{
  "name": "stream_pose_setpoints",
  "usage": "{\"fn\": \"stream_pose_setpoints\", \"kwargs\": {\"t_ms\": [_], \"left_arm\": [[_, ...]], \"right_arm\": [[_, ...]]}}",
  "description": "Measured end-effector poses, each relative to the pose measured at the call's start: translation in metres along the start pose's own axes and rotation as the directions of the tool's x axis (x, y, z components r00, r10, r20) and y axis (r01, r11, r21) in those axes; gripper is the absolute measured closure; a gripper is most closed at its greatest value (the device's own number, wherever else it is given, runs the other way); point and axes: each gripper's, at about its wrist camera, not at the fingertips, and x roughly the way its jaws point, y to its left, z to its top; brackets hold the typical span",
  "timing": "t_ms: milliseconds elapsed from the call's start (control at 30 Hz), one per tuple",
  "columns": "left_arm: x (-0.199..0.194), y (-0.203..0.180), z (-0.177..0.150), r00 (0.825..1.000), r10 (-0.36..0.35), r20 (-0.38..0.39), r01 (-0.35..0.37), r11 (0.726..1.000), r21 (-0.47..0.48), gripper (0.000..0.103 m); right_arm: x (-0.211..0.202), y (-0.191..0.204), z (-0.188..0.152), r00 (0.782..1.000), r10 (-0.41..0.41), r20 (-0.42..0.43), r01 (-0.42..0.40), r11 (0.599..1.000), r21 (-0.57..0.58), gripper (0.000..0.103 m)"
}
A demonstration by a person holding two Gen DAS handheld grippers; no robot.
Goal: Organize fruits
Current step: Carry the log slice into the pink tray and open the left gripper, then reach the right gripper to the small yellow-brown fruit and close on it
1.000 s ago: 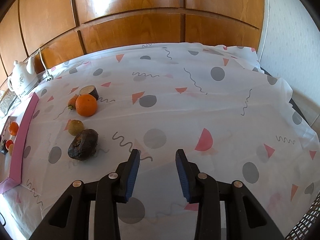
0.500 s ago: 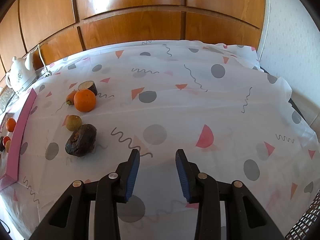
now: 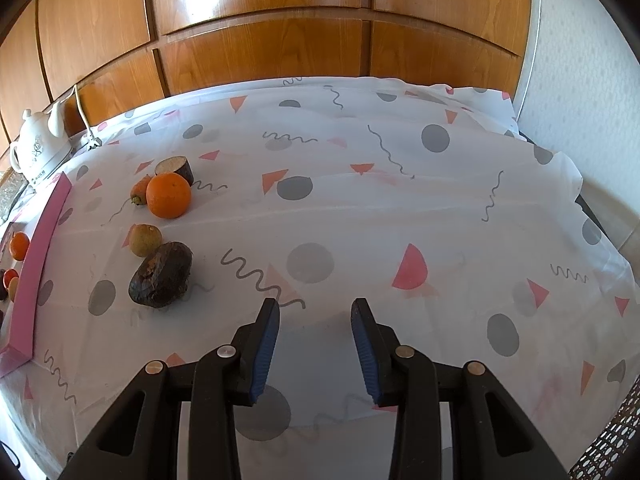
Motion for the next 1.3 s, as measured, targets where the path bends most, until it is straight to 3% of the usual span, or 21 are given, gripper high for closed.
{"fn": "stream_pose_setpoints", "kwargs": {"t_ms": [167,733,1067,1300], "left_arm": [[-0.007,0.001,-0.001,1.000,0.010,0.030,-0.010,1.000,0.006,0.056],[-0.055,0.006,-0.010,0.987,0.055,0.149,-0.054,0.998,-0.007,0.040],[-0.065,0.006,-0.018,0.984,0.063,0.165,-0.062,0.998,-0.008,0.040],[-0.069,0.010,-0.021,0.983,0.068,0.170,-0.066,0.998,-0.016,0.039]], "right_arm": [[0.000,0.000,-0.003,1.000,0.004,-0.008,-0.004,1.000,0.001,0.065],[-0.005,0.014,-0.005,0.999,0.042,-0.001,-0.042,0.999,-0.022,0.065],[-0.019,0.026,0.003,0.997,0.070,0.039,-0.068,0.996,-0.050,0.065],[-0.028,0.051,0.019,0.987,0.144,0.067,-0.135,0.983,-0.125,0.065]]}}
